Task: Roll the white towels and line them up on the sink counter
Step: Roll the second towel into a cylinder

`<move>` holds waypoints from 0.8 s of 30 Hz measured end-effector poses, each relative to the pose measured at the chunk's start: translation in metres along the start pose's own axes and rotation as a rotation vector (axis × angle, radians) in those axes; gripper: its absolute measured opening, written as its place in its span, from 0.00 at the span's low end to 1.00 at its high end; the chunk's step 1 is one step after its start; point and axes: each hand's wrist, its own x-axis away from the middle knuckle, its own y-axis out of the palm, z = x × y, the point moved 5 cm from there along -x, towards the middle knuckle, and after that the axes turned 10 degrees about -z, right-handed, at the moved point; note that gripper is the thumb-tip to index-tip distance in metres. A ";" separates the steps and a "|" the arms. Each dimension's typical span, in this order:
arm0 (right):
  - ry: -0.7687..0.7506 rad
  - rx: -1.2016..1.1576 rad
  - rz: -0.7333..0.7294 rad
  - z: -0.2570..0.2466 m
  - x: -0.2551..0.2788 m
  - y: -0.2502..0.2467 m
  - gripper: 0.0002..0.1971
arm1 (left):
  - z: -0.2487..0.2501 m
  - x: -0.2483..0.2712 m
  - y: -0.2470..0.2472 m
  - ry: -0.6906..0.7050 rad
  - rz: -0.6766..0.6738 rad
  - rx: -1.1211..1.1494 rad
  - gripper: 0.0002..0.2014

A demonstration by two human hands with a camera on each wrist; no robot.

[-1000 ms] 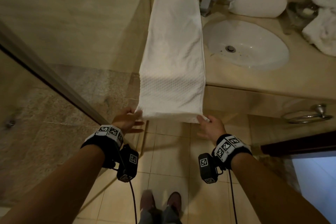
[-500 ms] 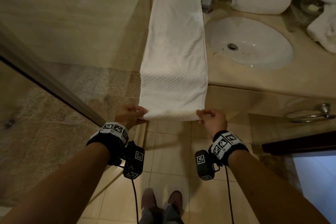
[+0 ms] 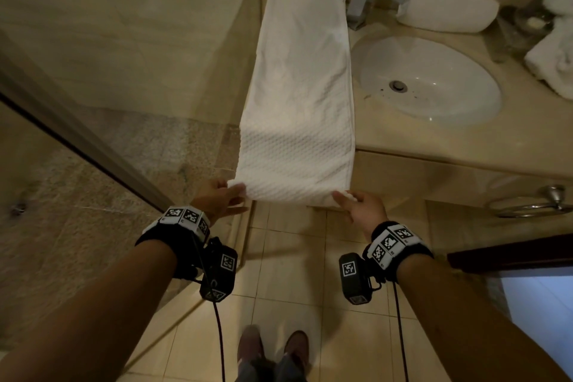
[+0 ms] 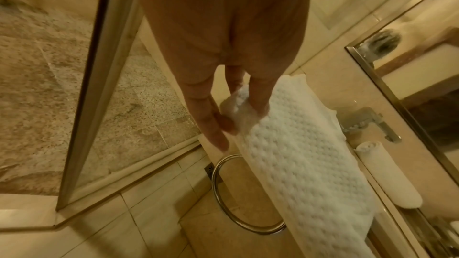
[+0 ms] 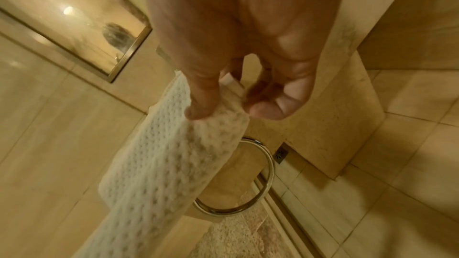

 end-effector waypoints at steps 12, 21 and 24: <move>-0.187 -0.148 0.111 -0.024 -0.006 -0.002 0.16 | 0.035 0.004 0.017 0.238 0.188 -0.042 0.14; -0.135 -0.314 -0.087 -0.023 -0.009 -0.008 0.07 | 0.035 0.008 0.020 0.060 0.031 0.097 0.14; -0.102 -0.254 -0.107 -0.019 -0.010 -0.009 0.19 | 0.035 0.010 0.020 0.078 0.017 0.064 0.22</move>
